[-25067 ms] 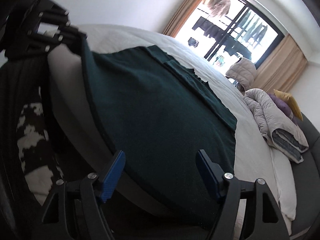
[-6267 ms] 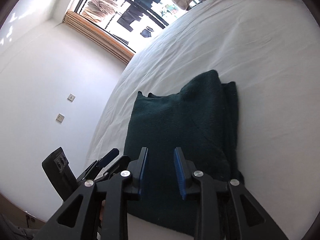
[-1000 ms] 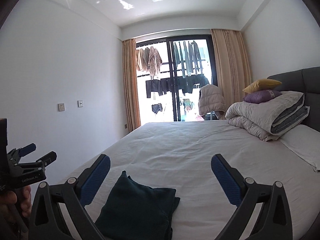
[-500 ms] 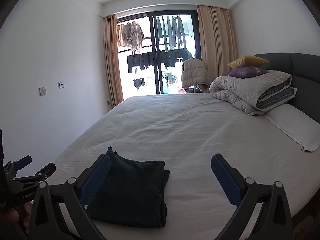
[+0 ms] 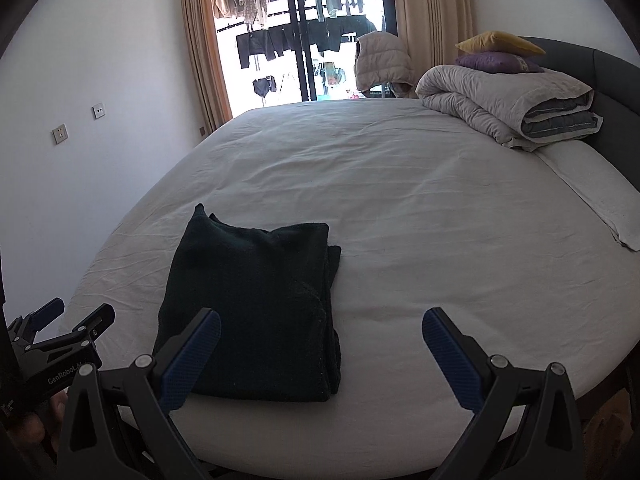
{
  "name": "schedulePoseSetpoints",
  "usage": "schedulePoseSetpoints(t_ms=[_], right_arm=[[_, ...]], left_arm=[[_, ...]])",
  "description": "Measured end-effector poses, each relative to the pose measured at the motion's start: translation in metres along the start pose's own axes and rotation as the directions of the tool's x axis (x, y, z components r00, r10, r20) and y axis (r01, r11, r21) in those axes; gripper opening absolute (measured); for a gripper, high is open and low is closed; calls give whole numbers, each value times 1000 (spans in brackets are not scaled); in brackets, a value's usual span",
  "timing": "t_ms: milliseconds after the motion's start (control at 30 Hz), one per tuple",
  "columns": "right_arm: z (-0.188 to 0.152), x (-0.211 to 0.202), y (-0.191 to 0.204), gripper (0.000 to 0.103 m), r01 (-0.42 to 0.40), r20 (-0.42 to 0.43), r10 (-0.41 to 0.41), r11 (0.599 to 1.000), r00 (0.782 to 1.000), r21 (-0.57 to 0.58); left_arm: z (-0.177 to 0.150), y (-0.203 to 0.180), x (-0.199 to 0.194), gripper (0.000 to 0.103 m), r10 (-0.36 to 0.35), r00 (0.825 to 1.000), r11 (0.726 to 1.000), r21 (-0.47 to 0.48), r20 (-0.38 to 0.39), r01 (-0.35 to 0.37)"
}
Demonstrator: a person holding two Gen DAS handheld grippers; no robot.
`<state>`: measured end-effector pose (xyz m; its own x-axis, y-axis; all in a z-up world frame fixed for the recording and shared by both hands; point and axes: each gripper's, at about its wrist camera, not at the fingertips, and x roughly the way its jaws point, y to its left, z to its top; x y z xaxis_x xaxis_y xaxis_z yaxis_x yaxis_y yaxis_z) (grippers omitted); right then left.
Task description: Fold small clothes
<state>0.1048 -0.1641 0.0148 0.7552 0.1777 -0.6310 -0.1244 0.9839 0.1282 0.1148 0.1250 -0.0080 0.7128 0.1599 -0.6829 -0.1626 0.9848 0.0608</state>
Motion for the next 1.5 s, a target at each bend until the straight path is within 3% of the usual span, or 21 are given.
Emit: schedulePoseSetpoints(t_ms=[567,1500], right_arm=[[-4,19,9,103,-9,-51,8,999,999,-34],[-5,22,8,103,-13,-61,11,999,998,-40]], left_arm=[[-3,-5,12,103,-23,999,1000,-3,-43,23],[-4,-5,20,103,-31,998,999,-14,-58,30]])
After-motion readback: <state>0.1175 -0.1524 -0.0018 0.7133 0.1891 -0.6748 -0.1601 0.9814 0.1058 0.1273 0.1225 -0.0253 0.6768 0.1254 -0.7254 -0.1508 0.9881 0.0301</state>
